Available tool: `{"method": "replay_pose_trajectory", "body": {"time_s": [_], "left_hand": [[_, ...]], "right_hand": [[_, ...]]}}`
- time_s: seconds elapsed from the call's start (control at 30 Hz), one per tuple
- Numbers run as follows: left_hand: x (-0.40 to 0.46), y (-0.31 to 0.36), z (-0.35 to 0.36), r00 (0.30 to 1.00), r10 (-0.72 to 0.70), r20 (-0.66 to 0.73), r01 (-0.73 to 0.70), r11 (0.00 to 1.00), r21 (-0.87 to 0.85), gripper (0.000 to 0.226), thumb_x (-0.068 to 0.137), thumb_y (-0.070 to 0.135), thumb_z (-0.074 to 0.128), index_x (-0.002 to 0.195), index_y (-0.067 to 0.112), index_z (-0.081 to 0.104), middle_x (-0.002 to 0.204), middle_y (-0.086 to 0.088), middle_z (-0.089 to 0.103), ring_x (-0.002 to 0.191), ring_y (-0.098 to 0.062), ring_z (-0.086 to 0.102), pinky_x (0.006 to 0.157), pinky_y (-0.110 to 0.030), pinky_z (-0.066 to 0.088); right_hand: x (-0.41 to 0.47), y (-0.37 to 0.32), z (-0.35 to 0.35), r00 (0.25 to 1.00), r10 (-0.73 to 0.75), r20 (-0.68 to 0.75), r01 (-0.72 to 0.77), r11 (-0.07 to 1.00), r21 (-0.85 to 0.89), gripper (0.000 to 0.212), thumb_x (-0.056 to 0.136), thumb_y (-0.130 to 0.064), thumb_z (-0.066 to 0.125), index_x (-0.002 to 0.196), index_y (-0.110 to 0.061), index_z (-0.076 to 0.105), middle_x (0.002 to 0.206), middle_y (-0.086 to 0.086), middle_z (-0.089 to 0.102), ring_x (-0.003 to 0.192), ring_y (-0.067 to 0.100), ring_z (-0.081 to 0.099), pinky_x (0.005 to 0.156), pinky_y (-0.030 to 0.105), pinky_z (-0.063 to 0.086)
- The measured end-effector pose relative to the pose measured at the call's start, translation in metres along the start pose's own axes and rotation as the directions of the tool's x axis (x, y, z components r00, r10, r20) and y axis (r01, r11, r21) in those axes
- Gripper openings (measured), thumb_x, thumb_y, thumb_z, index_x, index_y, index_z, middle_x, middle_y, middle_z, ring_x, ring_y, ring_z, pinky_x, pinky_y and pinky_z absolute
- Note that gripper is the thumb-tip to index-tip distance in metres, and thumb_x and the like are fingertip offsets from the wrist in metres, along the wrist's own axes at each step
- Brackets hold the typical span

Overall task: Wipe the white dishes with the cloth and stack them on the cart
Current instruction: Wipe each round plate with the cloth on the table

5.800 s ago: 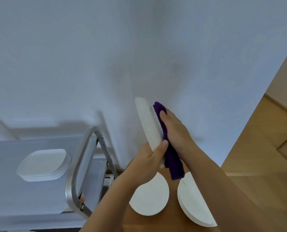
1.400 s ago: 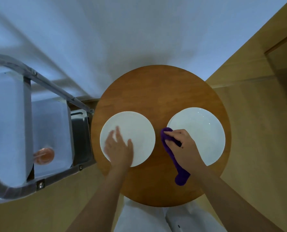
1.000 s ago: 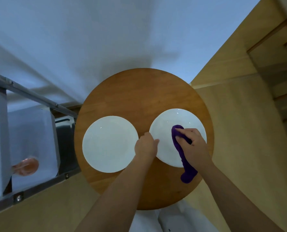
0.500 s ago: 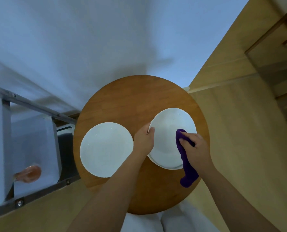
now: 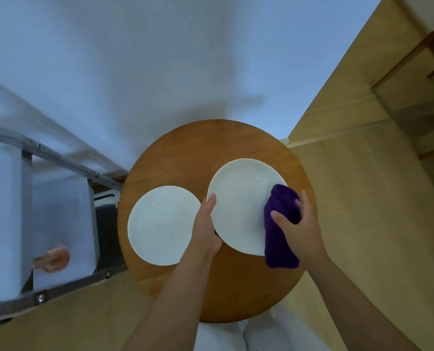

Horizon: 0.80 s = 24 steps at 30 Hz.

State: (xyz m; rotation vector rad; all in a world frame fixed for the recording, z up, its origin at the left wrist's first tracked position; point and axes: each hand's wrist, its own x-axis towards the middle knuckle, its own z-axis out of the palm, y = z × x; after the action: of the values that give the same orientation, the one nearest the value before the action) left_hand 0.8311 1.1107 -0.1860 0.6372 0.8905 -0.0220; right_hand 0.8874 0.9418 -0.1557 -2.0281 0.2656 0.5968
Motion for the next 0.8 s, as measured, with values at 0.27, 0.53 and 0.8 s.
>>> {"method": "replay_pose_trajectory", "body": {"time_s": [0.27,0.53,0.8], "left_hand": [[-0.054,0.066,-0.003,0.975,0.182,0.127,-0.152,0.965,-0.216,0.04,0.093,0.048,0.045,0.126,0.029,0.057,0.119,-0.007,0.068,0.108,-0.03,0.065,0.084,-0.048,0.055],[-0.112,0.13,-0.003,0.89,0.418,0.181,-0.387,0.904,-0.185,0.068,0.082,0.054,0.05,0.14,0.017,0.047,0.132,-0.013,0.059,0.122,-0.034,0.056,0.098,-0.051,0.048],[-0.149,0.147,-0.024,0.819,0.506,0.27,-0.486,0.862,-0.143,0.063,0.09,0.051,0.042,0.141,0.014,0.047,0.135,-0.017,0.056,0.122,-0.035,0.056,0.094,-0.048,0.051]], "right_hand": [[-0.024,-0.082,0.026,0.844,-0.53,0.088,0.464,0.636,-0.617,0.075,0.087,-0.054,0.051,0.148,-0.023,0.019,0.154,0.002,0.024,0.139,0.025,0.022,0.111,0.042,0.023],[-0.053,-0.151,0.076,0.768,-0.64,0.018,0.559,0.658,-0.505,0.075,0.091,-0.055,0.041,0.149,-0.017,0.012,0.157,0.012,0.008,0.144,0.03,0.001,0.115,0.041,0.006],[-0.089,-0.219,0.112,0.633,-0.767,0.106,0.769,0.608,-0.196,0.066,0.094,-0.043,0.045,0.148,-0.018,0.017,0.158,0.009,-0.001,0.145,0.021,-0.001,0.117,0.041,0.014]]}}
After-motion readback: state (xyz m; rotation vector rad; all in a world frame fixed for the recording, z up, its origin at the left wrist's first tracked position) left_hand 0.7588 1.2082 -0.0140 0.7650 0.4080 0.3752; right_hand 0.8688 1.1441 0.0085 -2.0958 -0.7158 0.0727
